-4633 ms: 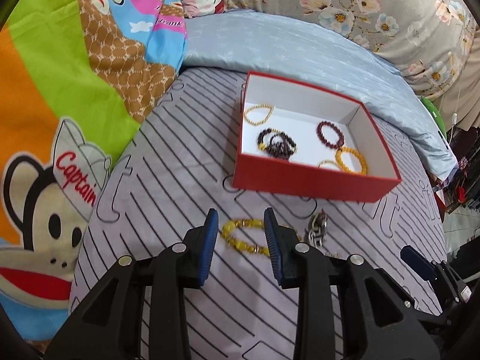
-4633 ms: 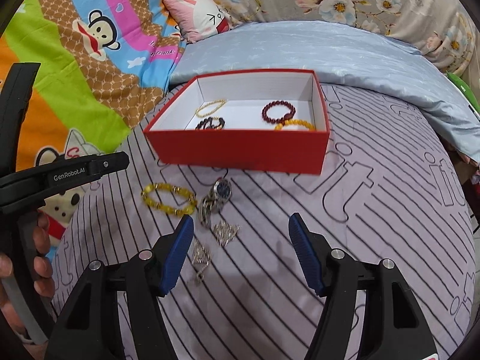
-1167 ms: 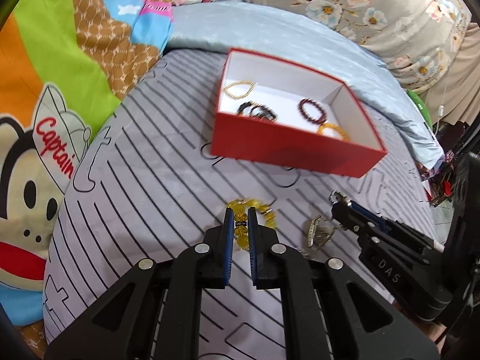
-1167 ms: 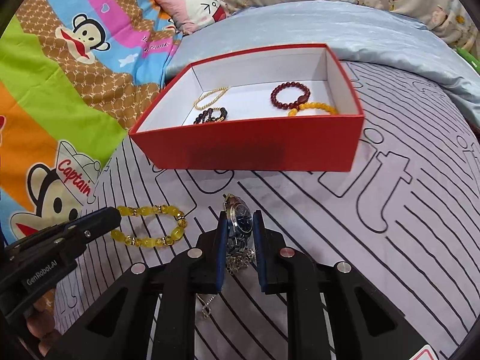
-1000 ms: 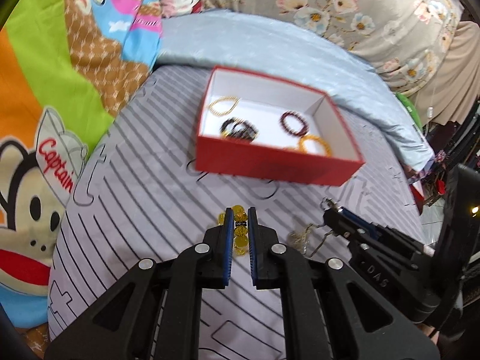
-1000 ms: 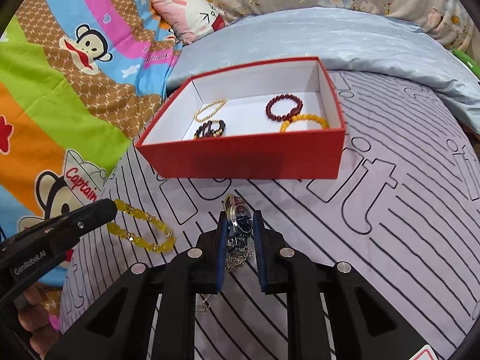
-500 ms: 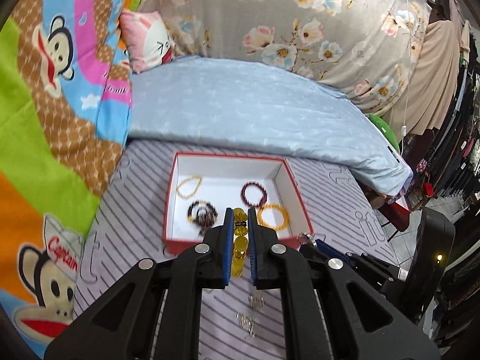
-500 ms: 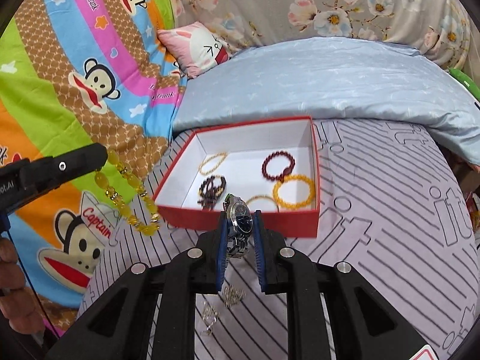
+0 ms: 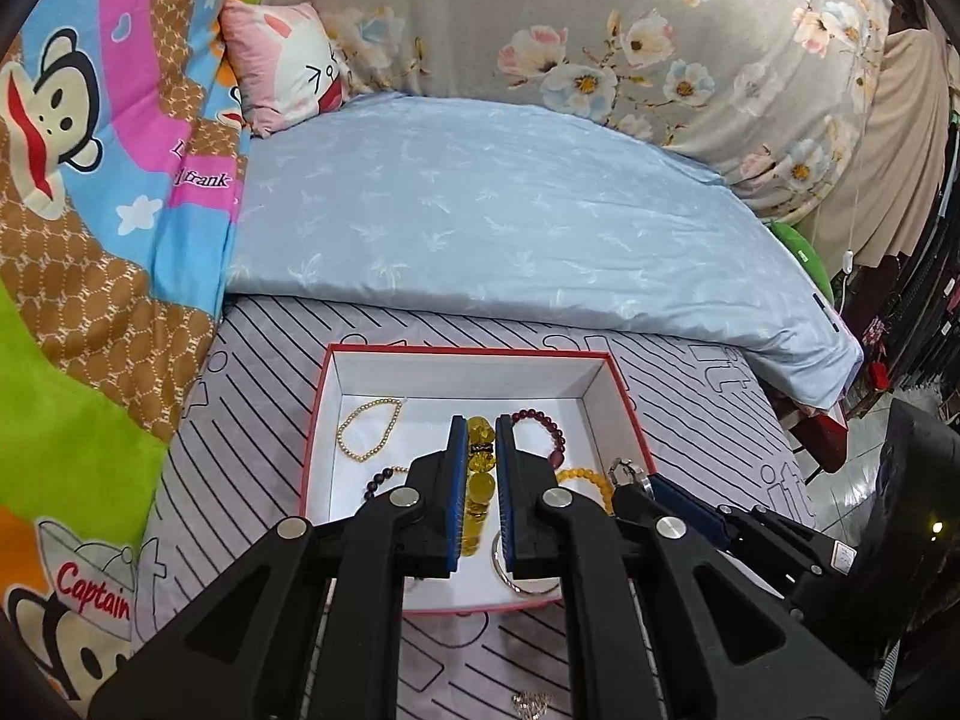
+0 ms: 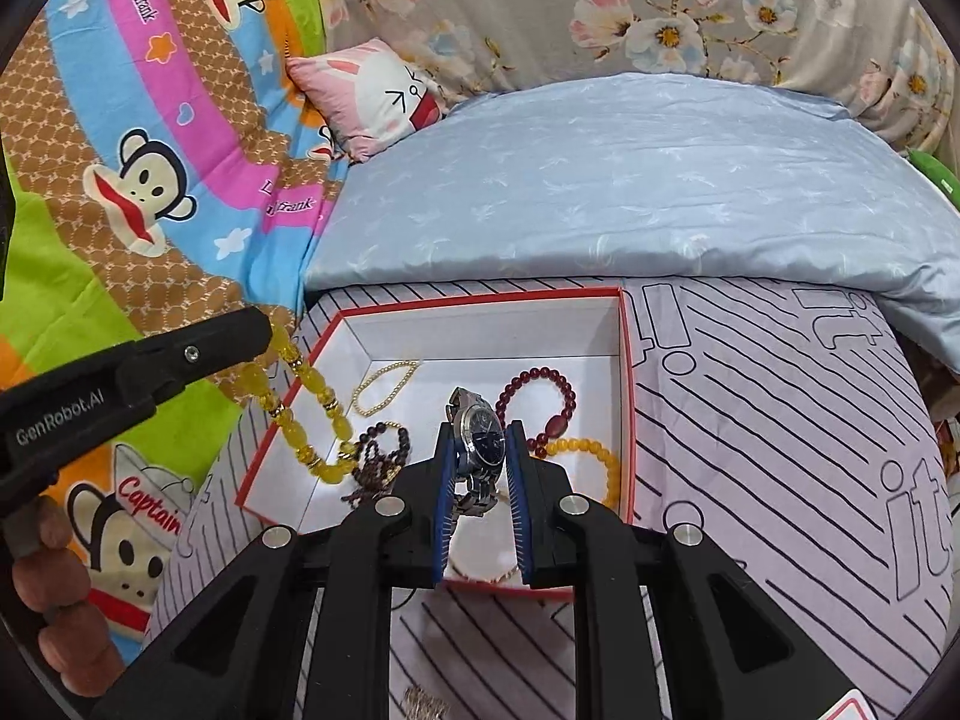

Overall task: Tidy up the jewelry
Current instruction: 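Carry the yellow bracelet and the silver watch over the red box, then lower both held pieces into the box and open both tools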

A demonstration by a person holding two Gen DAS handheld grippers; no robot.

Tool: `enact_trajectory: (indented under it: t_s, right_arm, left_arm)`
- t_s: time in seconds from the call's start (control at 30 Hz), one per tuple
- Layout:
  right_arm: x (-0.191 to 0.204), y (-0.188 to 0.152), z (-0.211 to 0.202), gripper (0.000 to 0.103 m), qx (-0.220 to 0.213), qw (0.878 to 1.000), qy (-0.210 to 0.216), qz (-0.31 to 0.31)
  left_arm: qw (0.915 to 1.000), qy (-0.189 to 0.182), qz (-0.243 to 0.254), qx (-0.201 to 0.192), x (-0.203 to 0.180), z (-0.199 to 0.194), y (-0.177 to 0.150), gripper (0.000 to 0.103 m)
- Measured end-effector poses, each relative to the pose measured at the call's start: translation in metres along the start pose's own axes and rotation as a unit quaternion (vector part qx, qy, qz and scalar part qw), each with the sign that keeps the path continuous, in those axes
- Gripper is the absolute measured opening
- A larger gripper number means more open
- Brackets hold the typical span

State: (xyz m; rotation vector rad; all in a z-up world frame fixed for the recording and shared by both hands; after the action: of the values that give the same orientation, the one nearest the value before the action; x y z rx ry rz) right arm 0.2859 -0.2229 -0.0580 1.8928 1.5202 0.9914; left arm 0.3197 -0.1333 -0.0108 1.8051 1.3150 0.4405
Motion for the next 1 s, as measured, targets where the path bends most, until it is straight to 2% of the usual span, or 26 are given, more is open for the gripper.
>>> enact_trajectory:
  t_s: [0.43,1.0]
  right_arm:
    - [-0.003,-0.013,0.048,0.016,0.034,0.999,-0.006,-0.005]
    - [0.001,-0.009,0.065,0.016,0.037,0.999,-0.002,-0.006]
  left_arm:
    - [0.9993,0.015,-0.007,0.034,0.014,0.051,-0.014,0.009]
    - [0.9990,0.019,-0.012,0.038,0.021,0.066,-0.015,0.009]
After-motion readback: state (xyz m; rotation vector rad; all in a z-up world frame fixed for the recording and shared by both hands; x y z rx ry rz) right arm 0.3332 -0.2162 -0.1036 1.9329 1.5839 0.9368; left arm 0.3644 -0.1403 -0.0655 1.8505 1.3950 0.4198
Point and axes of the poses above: each gripper's, at about its wrist camera, not at the fingertips, and z roughly the way its jaws point, x to its left, y to its top, the point moved 9 cm from there along z, roughly the way its jaws point, and after that the axes turned 8 degrees about -x, right-handed, at the moved point
